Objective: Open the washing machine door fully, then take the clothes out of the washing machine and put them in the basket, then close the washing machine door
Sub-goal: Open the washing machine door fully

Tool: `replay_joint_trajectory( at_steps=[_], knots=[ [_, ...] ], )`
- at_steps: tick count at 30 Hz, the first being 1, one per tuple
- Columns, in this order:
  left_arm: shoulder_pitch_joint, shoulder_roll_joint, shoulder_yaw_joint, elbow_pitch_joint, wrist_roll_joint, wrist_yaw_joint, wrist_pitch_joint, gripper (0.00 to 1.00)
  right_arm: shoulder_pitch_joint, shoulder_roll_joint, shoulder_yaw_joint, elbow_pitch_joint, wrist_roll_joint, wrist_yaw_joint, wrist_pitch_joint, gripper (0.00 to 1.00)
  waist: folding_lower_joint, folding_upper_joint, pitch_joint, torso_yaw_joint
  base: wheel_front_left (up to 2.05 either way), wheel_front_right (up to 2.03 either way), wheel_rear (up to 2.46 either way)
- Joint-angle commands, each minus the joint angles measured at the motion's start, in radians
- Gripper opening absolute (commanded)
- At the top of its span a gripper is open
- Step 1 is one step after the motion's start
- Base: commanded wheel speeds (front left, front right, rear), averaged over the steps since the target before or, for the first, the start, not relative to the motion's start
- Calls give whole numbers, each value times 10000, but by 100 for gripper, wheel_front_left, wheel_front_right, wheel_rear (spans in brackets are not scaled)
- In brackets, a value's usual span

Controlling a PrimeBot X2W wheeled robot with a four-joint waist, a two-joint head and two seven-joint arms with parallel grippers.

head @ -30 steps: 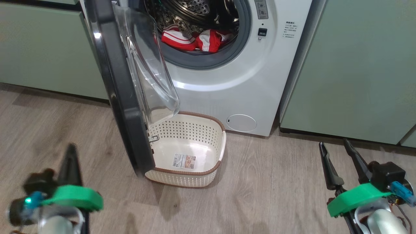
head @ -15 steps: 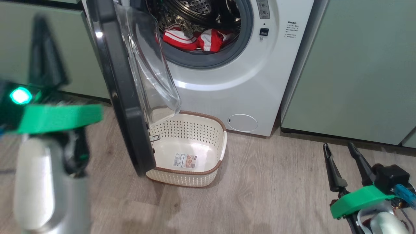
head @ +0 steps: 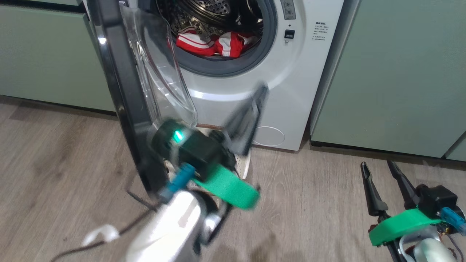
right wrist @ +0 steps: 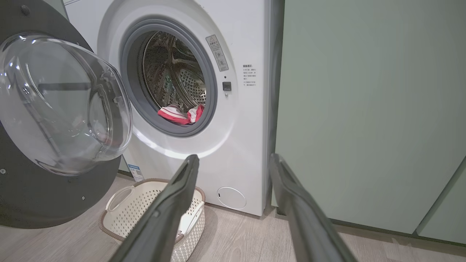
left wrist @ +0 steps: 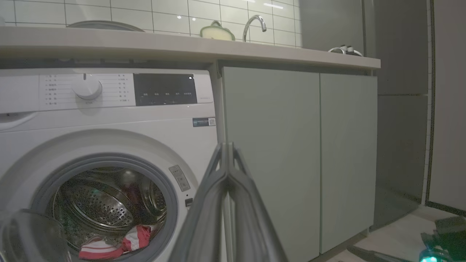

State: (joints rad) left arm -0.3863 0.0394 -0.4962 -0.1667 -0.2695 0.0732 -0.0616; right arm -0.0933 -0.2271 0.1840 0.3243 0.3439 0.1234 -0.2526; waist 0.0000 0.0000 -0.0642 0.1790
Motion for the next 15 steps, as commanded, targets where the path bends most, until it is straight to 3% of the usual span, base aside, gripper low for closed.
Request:
replay_joint_trajectory(
  at_steps=[1, 6, 15],
  knots=[
    [-3, 110, -37, 113, 97, 99, -9, 0, -84, -218, 154, -296, -26, 73, -91, 100, 0, 0, 18, -9, 0, 0, 0],
    [868, 109, -646, 2059, -159, 396, -421, 0, -16, -236, 141, -317, -28, 73, -91, 100, 0, 0, 63, -11, 0, 0, 0],
    [1162, 367, 565, 4033, -653, 1132, -1423, 0, 71, -267, 68, -318, -26, 73, -91, 100, 0, 0, 85, 124, 0, 0, 0]
  ],
)
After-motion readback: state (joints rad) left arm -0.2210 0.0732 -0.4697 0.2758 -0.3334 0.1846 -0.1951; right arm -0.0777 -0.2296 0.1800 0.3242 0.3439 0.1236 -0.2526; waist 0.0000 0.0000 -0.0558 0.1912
